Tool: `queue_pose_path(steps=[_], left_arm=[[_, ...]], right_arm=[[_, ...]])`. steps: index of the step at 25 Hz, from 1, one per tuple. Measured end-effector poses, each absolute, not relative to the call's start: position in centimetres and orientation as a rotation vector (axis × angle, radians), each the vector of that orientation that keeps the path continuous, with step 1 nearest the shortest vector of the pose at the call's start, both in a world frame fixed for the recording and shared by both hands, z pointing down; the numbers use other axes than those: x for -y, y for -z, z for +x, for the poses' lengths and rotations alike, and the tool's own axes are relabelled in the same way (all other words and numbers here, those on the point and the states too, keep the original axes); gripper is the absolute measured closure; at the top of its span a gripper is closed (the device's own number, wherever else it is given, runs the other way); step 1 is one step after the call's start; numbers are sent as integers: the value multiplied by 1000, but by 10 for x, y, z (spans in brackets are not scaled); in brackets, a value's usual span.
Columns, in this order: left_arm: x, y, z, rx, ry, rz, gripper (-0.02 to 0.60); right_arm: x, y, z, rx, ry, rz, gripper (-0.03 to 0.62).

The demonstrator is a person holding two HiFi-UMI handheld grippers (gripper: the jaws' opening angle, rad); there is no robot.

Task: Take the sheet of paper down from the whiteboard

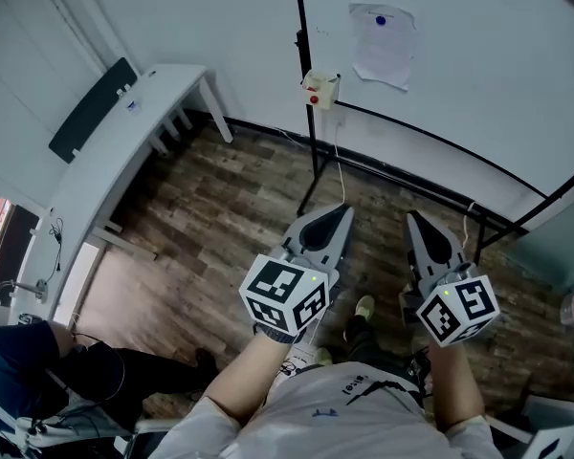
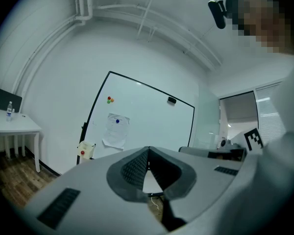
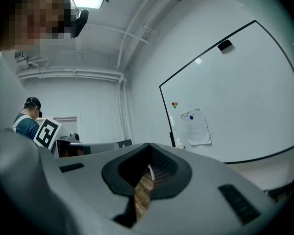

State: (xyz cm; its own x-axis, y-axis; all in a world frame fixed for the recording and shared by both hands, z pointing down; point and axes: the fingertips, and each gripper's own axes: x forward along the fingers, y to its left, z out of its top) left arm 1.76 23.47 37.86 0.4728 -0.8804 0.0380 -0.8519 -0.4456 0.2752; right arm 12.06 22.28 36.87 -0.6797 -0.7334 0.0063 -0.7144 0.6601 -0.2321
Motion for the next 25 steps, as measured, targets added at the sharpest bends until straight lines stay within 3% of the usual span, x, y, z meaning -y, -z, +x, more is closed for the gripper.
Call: queue_pose_path(steps=[18, 25], left_arm=[[-36, -366, 58, 1595, 77, 2450, 569], [17, -369, 45, 1637, 38, 2450, 570]], right_arm=[[-17, -344, 147, -2787, 255, -1111, 583], [33, -346, 138, -2813, 187, -1163, 582]])
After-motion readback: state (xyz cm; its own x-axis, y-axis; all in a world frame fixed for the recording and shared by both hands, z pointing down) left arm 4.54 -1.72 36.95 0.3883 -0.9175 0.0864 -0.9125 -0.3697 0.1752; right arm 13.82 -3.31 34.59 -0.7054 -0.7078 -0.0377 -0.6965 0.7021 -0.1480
